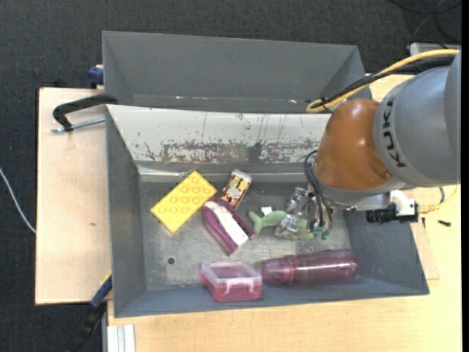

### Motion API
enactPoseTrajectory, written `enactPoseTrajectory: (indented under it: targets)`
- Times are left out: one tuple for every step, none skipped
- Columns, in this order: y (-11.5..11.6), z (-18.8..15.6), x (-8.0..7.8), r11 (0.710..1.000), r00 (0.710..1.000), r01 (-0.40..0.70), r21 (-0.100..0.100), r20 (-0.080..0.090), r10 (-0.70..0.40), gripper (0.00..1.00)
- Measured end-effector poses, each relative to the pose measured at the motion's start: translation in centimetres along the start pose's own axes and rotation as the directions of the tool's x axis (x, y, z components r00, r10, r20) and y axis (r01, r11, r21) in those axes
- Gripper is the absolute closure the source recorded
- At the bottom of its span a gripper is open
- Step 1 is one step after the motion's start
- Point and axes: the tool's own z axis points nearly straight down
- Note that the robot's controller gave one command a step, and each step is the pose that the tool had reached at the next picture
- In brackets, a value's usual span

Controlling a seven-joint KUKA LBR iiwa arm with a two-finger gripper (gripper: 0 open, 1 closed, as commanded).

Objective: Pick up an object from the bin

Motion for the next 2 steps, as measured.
enactPoseTrajectory:
  targets:
    - [0.0,-1.6,0.0,1.0,1.0,0.0,-0.001,0.002,0.0,1.0]
    - [0.1,-2.8,-0.1,1.0,1.0,0.001,-0.002,0.004,-0.001,1.0]
